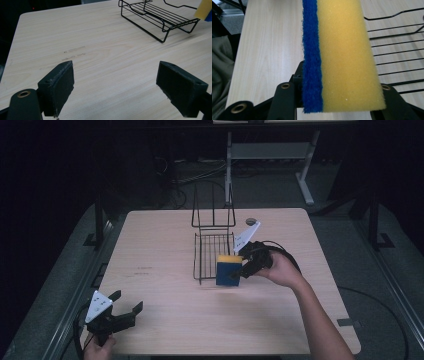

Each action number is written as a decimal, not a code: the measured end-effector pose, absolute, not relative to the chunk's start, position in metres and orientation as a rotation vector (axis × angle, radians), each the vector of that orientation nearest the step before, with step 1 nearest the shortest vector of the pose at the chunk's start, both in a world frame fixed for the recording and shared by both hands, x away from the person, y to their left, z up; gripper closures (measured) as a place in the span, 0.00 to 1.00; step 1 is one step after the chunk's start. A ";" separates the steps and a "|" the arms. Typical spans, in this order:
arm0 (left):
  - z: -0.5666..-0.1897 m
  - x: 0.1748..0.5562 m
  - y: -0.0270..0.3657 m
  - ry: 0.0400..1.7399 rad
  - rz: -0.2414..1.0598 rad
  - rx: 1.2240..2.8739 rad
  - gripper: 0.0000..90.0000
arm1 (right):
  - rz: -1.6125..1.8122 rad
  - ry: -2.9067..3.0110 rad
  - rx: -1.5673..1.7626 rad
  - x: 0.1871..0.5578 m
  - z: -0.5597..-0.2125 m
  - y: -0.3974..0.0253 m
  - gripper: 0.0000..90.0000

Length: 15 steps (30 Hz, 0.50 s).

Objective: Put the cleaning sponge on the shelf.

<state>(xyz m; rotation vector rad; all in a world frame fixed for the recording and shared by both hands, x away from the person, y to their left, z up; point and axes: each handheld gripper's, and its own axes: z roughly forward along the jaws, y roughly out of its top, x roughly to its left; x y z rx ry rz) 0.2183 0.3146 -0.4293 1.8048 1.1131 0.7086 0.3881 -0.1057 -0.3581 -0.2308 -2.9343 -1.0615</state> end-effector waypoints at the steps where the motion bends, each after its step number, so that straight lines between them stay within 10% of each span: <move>1: -0.429 0.218 0.315 1.112 0.708 1.805 0.16 | -1.056 -2.939 -0.229 0.390 -0.356 -0.104 0.61; 15: -0.429 0.218 0.314 1.112 0.711 1.804 0.16 | -1.065 -2.934 -0.276 0.419 -0.348 -0.107 0.61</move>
